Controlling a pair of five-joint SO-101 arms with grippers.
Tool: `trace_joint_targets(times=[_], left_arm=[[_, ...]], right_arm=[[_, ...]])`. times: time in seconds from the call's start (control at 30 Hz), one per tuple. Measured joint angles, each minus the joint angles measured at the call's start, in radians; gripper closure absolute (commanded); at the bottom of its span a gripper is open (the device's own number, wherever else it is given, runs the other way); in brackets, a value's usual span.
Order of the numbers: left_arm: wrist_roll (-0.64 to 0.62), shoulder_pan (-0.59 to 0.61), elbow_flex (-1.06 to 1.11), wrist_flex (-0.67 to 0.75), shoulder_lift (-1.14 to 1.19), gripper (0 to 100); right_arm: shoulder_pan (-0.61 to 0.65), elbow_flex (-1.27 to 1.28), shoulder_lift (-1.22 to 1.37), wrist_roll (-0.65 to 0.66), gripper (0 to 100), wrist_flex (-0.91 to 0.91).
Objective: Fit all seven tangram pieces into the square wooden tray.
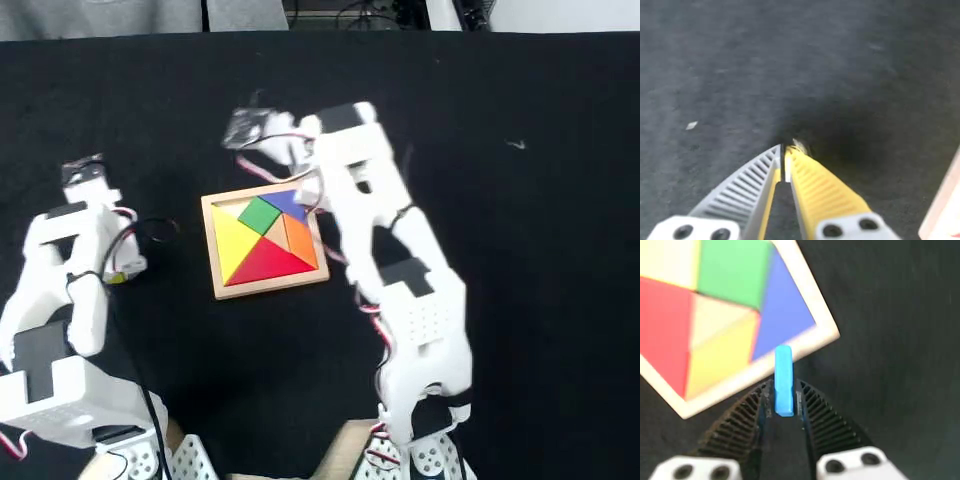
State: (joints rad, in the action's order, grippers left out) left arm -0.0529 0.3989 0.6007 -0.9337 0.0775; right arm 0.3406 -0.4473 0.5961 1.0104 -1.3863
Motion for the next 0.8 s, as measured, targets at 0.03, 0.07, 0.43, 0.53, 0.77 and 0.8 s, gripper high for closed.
trace_joint_targets(times=[0.03, 0.07, 0.43, 0.53, 0.77, 0.8], left_arm=[[0.000, 0.018, 0.000, -0.015, 0.000, 97], [0.000, 0.035, 0.000, -0.031, 0.000, 97], [-0.051, 0.109, 0.000, -0.063, 0.000, 97], [-0.055, 0.109, 0.000, -0.058, 0.000, 97], [-0.055, 0.114, 0.000, -0.058, 0.000, 97], [-0.055, 0.114, 0.000, -0.058, 0.000, 97]], right_arm=[[0.025, 0.000, 0.000, 0.015, 98.8, 0.014], [0.048, 0.000, 0.000, 0.028, 98.8, 0.032], [0.210, 0.005, 0.000, 0.080, 98.8, 0.250], [0.226, 0.015, 0.005, 0.080, 98.8, 0.305], [0.245, -0.015, 0.110, 0.110, 98.8, 0.338], [0.247, -0.021, 0.115, 0.110, 98.8, 0.338]])
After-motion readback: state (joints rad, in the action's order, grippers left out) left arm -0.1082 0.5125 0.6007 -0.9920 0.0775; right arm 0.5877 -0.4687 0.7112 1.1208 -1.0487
